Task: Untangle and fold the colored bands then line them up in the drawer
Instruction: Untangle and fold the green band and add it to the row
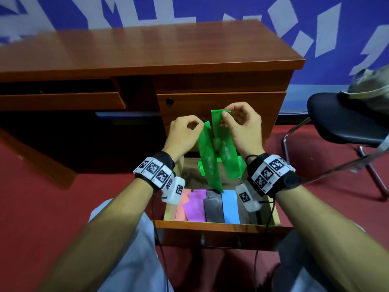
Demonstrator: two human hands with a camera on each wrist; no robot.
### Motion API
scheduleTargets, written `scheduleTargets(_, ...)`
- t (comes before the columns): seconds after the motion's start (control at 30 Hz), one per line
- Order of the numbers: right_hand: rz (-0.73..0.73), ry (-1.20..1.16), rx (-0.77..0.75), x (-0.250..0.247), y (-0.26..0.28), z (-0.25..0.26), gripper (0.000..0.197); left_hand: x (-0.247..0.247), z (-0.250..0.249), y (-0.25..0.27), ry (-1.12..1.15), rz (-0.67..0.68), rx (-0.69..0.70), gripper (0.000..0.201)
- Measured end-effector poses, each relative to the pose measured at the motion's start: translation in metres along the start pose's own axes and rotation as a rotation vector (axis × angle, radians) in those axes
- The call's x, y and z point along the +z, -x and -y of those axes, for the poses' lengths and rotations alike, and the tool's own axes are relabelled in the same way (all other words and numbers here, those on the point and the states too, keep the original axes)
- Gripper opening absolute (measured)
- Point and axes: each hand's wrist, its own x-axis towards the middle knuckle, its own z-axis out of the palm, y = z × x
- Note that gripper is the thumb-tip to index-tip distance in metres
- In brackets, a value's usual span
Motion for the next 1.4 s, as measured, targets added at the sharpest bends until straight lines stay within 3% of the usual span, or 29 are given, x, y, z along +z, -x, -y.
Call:
scheduleTargets(0.17,0.034,-0.082,-0.046,-0.001,0.004,0.022,0.008,0.0,0.001,0.008,0.137,-0.046,-0.072,0.016)
scheduleTargets(0.27,0.139,-0.096,0.062,-0.008,0.005,0.026,0.012,0.001,-0.006,0.012,0.278,-0.037,-0.082,0.017)
scheduleTargets(0.43,0.293,-0.132,0.261,-0.022,0.007,0.024,0.01,-0.002,-0.013,0.009,0.434,0.06,-0.156,0.012)
scheduleTargets(0.6,0.409,-0.071,0.256,-0.025,0.015,0.015,0.017,-0.008,-0.009,0.008,0.534,0.209,-0.196,0.012)
scheduleTargets(0.93,0.425,-0.1,0.294,-0.026,0.022,0.01,0.035,-0.011,-0.01,0.016,0.566,0.38,-0.312,0.025)
scheduleTargets(1.4,0.436,-0.034,0.303,-0.024,0.021,0.003,0.031,-0.012,-0.008,0.016,0.456,0.381,-0.287,0.019)
